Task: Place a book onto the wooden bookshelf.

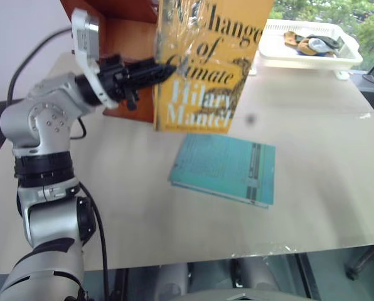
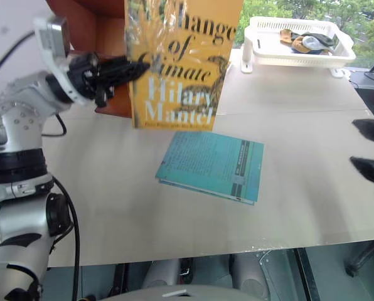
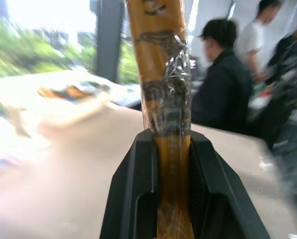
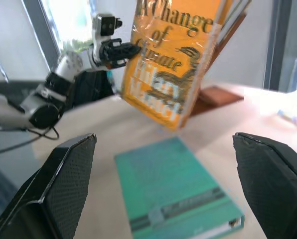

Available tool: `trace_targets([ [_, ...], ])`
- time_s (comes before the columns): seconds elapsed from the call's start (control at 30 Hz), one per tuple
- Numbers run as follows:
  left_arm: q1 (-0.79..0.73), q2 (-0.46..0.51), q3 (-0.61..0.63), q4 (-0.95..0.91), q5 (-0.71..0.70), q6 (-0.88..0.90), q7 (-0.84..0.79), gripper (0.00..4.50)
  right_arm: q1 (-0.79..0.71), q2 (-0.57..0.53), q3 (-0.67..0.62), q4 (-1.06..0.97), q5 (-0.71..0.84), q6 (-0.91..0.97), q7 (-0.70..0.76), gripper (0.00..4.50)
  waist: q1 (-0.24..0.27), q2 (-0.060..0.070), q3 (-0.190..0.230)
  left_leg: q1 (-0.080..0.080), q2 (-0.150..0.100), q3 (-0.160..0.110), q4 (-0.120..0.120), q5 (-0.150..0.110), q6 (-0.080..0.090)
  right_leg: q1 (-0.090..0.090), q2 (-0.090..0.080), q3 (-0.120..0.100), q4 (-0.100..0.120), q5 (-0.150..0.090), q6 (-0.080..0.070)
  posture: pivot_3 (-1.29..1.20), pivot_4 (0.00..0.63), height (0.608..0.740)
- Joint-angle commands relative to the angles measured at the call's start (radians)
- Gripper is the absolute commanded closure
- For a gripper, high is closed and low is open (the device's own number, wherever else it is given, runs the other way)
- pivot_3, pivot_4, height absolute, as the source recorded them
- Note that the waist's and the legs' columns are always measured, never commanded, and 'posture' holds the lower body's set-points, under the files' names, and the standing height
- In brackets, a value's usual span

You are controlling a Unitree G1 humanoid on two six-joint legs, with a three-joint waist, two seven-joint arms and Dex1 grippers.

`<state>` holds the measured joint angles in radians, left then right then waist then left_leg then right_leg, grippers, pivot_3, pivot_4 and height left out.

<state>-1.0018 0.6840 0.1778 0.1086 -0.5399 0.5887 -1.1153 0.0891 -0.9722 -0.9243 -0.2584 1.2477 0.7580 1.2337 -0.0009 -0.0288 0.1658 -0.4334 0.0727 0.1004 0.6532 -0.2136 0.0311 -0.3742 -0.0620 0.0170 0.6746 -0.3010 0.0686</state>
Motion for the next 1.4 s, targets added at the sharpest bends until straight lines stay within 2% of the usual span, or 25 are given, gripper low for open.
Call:
trace_targets([
  [0.03,-0.084,0.056,-0.056,0.030,0.138,-0.266,-0.040,4.20,-0.031,-0.013,-0.041,0.039,0.022,-0.003,0.001,0.00,0.000,0.000,0.000,0.000,0.000,0.000,0.000,0.000,0.000,0.000,0.000,0.001,0.000,0.000,0.000,0.00,0.150,0.740],
  [0.1,-0.139,0.091,-0.111,0.100,0.244,-0.482,-0.097,4.20,-0.065,-0.018,-0.037,0.072,0.028,-0.008,-0.002,0.00,-0.001,0.000,0.000,0.000,0.000,0.002,0.000,0.000,0.000,0.000,0.000,0.001,-0.002,0.000,0.000,0.00,0.150,0.740],
  [0.27,-0.272,0.150,-0.206,0.326,0.470,-0.904,-0.068,4.20,-0.108,-0.020,-0.041,0.107,0.050,0.014,-0.005,0.00,0.005,0.001,0.000,0.000,0.000,0.006,-0.001,0.000,0.000,0.000,0.000,0.001,-0.002,0.000,0.000,0.00,0.150,0.740],
  [0.5,-0.367,0.218,-0.303,0.519,0.675,-1.196,-0.041,4.20,-0.126,-0.024,-0.045,0.128,0.045,0.018,0.004,0.00,0.014,0.001,0.000,-0.003,0.000,0.007,-0.001,0.000,0.000,-0.003,0.000,0.001,-0.003,0.000,0.000,0.00,0.150,0.740],
  [0.67,-0.403,0.264,-0.368,0.670,0.811,-1.309,0.019,4.20,-0.157,-0.019,-0.045,0.131,0.075,0.025,-0.005,0.00,0.013,0.001,0.000,-0.003,0.001,0.007,-0.001,0.000,0.000,-0.003,0.000,0.002,-0.003,0.000,0.000,0.00,0.150,0.740],
  [0.77,-0.437,0.258,-0.371,0.802,0.812,-1.330,0.026,4.20,-0.157,-0.032,-0.037,0.152,0.078,0.047,0.031,0.00,0.013,0.000,0.001,-0.003,0.001,0.007,-0.001,-0.002,0.003,-0.004,0.000,0.001,-0.003,0.000,0.000,0.00,0.150,0.740],
  [0.9,-0.497,0.292,-0.448,0.947,0.964,-1.377,0.135,4.20,-0.178,-0.042,-0.045,0.180,0.121,0.089,0.043,0.00,0.014,0.000,0.001,-0.005,0.001,0.007,0.000,-0.002,0.003,-0.005,0.000,0.001,-0.003,0.000,0.000,0.00,0.150,0.740],
  [1.17,-0.563,0.305,-0.537,1.083,1.113,-1.386,0.298,4.20,-0.208,-0.046,-0.031,0.176,0.126,0.106,0.033,0.00,0.007,0.000,0.001,-0.005,0.001,0.007,0.000,-0.002,0.003,-0.005,0.000,0.001,-0.002,0.000,0.000,0.00,0.150,0.740],
  [1.4,-0.578,0.298,-0.552,1.129,1.125,-1.381,0.320,4.20,-0.216,-0.045,-0.029,0.172,0.122,0.108,0.028,0.00,-0.017,0.000,0.001,-0.005,0.001,0.007,0.000,-0.002,0.003,-0.006,0.000,0.002,-0.001,0.000,0.000,0.00,0.150,0.740],
])
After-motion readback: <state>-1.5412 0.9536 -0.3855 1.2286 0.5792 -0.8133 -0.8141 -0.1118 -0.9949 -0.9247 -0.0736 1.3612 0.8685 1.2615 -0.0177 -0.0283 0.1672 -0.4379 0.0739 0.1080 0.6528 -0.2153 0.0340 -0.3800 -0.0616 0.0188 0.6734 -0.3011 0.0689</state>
